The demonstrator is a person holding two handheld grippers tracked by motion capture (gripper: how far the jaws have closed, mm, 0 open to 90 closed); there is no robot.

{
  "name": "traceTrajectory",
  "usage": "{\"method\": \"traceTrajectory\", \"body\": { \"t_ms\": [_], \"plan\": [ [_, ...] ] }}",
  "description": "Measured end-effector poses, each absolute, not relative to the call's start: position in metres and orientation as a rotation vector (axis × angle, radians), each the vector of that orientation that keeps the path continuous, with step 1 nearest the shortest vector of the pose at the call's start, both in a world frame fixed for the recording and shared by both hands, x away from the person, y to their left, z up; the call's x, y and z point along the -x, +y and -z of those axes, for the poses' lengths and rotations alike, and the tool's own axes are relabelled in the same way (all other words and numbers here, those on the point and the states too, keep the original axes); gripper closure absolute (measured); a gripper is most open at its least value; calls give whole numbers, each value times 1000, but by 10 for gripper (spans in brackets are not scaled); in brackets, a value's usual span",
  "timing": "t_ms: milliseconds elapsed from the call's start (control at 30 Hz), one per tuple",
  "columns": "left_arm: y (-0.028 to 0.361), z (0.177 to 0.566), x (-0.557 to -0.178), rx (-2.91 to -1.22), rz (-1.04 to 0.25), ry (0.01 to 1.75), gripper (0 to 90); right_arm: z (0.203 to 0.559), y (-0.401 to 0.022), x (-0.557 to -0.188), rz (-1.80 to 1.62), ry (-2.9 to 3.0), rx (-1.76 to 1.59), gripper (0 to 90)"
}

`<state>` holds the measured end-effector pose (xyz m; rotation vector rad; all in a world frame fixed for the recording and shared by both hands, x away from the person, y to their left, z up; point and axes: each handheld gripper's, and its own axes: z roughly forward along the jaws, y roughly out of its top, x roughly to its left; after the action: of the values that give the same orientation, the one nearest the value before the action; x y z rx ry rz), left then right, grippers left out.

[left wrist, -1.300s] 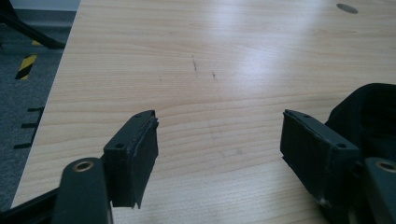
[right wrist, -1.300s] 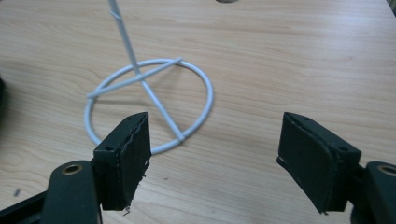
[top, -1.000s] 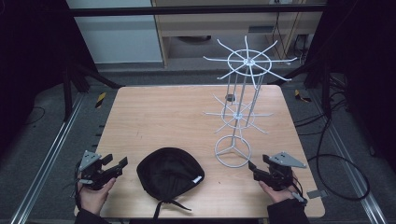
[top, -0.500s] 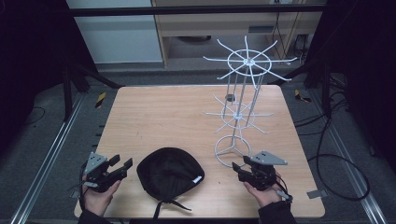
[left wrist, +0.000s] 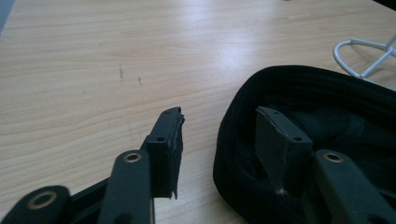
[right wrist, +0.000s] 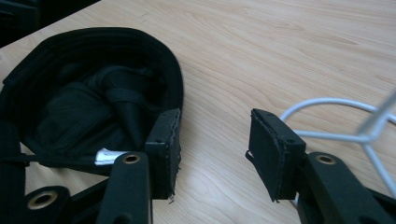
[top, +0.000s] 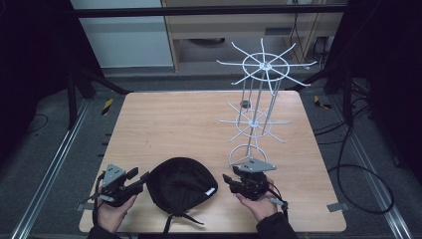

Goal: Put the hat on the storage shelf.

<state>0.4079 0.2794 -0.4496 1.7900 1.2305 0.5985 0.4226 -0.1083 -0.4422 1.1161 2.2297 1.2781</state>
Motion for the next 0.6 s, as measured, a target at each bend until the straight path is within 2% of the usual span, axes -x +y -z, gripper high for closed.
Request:
{"method": "traceTrajectory", "body": {
  "t_ms": [600],
  "plan": [
    [270,469,-421,-1926,-499,1310,676,464,-74,-433,-1226,2362,-1149,583]
  ]
}}
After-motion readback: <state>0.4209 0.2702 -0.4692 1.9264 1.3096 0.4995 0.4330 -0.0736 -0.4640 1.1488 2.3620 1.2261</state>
